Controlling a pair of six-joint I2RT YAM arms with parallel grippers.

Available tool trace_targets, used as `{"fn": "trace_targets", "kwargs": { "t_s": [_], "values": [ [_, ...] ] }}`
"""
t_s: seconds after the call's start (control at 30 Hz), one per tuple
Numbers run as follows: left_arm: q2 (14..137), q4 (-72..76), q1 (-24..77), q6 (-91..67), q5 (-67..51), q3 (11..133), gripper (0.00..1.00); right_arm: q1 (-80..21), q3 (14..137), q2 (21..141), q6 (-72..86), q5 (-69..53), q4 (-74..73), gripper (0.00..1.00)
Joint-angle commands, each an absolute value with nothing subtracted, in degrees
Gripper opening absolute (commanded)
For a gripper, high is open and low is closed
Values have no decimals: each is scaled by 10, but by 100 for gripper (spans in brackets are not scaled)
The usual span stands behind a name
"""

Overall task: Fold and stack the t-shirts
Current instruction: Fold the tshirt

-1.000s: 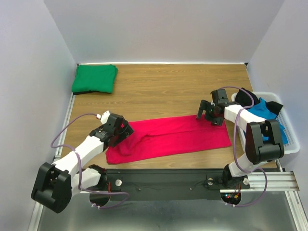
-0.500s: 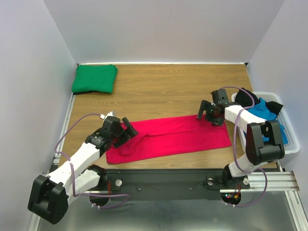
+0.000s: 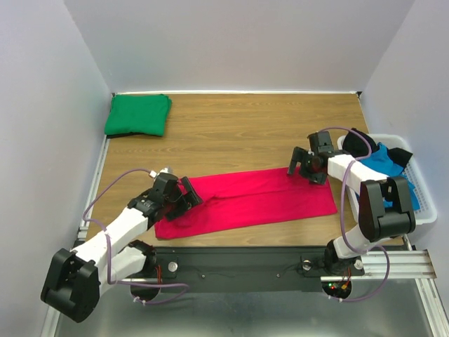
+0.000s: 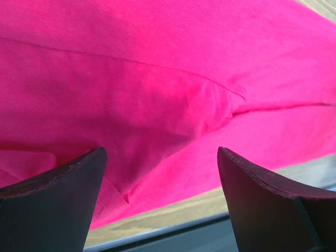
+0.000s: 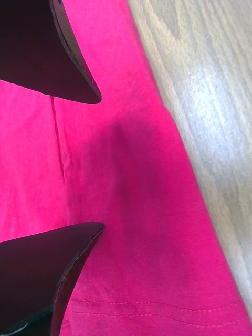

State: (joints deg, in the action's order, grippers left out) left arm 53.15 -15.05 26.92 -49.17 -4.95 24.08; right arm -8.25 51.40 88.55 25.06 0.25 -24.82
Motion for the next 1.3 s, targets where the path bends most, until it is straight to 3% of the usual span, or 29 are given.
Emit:
{"fn": "trace_targets", "kwargs": {
  "t_s": [0.0, 0.33, 0.57, 0.67, 0.8, 0.9, 1.07, 1.27],
  "values": [
    [572, -135, 271, -503, -5, 246, 99, -84, 493, 871, 251, 4, -228, 100],
    [869, -36, 202, -470, -11, 363, 98, -85, 417, 839, 273, -27, -217, 100],
    [1152, -146, 179, -384, 36, 722, 95, -142, 317, 724, 340, -81, -217, 100],
    [1288, -207, 185, -341, 15, 991, 93, -212, 280, 669, 387, -92, -218, 100],
    [1475, -287, 199, -313, -37, 1261, 93, -321, 243, 616, 469, -102, -214, 100],
    [1541, -315, 214, -329, -47, 1416, 96, -411, 233, 611, 509, -92, -199, 100],
    [1527, -195, 210, -357, -95, 1369, 98, -546, 243, 671, 576, -89, -124, 100],
    [1561, -196, 207, -374, -98, 1422, 99, -656, 302, 742, 586, -61, -87, 100]
  ]
}}
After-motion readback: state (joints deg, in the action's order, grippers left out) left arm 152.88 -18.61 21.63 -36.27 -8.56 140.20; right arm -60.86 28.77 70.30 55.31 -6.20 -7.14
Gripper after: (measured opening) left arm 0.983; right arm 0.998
